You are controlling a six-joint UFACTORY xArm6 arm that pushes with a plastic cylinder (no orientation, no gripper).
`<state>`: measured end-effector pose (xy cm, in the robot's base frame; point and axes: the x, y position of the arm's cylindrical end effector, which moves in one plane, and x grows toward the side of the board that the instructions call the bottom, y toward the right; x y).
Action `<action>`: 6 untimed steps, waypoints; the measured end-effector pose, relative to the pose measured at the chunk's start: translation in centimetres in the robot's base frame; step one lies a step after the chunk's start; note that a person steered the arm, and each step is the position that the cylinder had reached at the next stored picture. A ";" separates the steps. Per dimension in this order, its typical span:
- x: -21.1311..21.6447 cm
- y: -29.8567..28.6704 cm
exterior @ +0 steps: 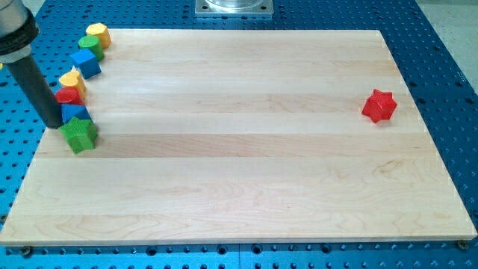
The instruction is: Place the green star at the bottom center of the board
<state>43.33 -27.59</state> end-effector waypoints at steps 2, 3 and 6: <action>7.9 8.2; 8.1 9.3; 11.1 19.2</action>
